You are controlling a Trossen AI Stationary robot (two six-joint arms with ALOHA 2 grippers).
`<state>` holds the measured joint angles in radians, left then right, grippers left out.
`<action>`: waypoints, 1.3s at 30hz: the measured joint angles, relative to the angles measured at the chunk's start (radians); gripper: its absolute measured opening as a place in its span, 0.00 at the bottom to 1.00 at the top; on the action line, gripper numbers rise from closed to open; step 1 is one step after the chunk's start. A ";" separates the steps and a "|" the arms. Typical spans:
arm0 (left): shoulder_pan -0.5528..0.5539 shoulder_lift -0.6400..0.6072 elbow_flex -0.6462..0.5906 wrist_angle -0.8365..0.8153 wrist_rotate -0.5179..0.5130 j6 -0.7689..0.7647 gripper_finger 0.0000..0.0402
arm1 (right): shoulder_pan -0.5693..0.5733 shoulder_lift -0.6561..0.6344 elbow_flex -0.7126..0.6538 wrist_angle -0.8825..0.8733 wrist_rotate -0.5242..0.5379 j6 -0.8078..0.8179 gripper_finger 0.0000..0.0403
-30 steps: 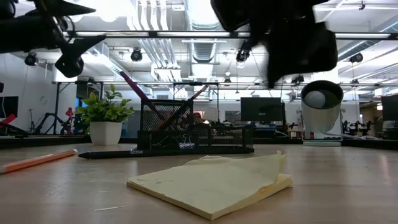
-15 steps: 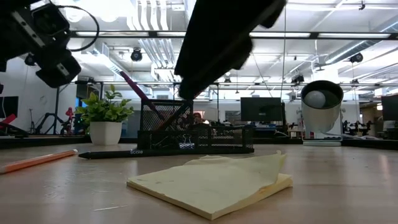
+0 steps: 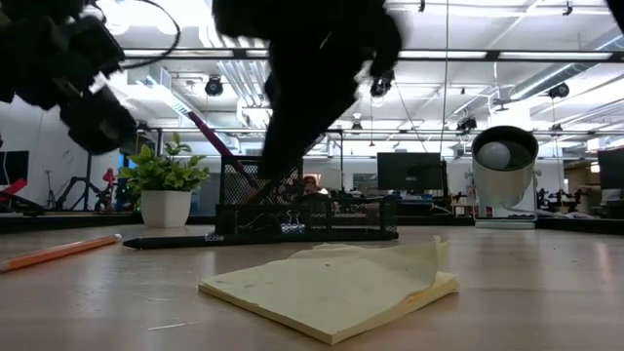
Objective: Pick and place office supplies into organizer
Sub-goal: Adjust the black desk organizer
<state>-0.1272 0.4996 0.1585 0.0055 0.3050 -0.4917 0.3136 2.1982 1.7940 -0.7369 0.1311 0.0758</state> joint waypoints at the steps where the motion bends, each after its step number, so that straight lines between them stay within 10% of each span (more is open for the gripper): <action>1: -0.001 0.009 0.000 0.000 0.000 -0.001 0.41 | -0.021 0.008 -0.001 0.023 0.000 -0.036 0.41; 7: -0.004 0.029 -0.004 0.002 -0.001 -0.007 0.41 | -0.107 0.063 0.040 0.065 -0.013 -0.220 0.41; 32: -0.004 0.054 -0.034 0.004 -0.076 0.001 0.41 | -0.290 0.251 0.326 -0.215 0.159 -0.057 0.41; 39: -0.004 0.046 -0.033 0.004 -0.076 0.001 0.41 | -0.258 0.209 0.333 -0.251 -0.002 -0.217 0.41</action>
<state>-0.1310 0.5458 0.1255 0.0093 0.2293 -0.4908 0.0554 2.4069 2.1272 -0.9878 0.1295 -0.1412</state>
